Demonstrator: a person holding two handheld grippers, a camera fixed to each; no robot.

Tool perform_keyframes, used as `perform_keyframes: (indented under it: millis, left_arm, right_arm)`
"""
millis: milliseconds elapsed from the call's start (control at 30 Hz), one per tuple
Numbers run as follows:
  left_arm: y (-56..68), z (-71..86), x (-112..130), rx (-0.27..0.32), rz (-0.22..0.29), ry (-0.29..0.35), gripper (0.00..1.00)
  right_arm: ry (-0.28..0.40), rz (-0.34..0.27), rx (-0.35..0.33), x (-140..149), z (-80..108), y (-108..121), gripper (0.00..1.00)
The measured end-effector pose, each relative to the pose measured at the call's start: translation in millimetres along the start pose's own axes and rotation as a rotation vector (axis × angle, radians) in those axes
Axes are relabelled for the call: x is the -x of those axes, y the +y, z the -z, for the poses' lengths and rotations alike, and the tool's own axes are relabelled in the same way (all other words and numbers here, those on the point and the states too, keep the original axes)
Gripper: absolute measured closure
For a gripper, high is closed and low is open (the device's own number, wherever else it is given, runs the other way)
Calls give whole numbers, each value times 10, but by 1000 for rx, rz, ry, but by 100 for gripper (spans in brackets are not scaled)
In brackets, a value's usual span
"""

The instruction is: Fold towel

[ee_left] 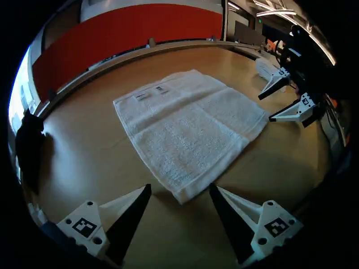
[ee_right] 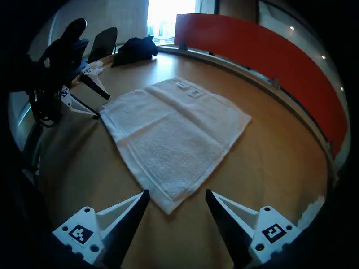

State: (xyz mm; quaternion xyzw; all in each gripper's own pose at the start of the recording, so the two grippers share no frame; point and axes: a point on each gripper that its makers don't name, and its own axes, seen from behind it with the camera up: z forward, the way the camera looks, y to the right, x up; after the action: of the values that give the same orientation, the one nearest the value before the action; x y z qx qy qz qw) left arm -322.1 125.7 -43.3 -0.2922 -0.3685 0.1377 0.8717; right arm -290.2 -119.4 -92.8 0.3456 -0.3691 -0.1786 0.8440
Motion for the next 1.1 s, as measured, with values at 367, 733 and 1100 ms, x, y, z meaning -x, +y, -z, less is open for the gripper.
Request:
perform_keyframes:
  millis: [367,733,1100]
  left_arm:
    - [25,-37,9,9,0,-6,7]
    - [39,-39,11,14,0,-6,17]
    - [44,-42,10,8,7,-13,33]
  right_arm:
    - [-10,8,-16,34,-46,-9,14]
    - [-13,3,-50,46,-62,-68,30]
    - [-4,-8,-66,55,-52,-122,44]
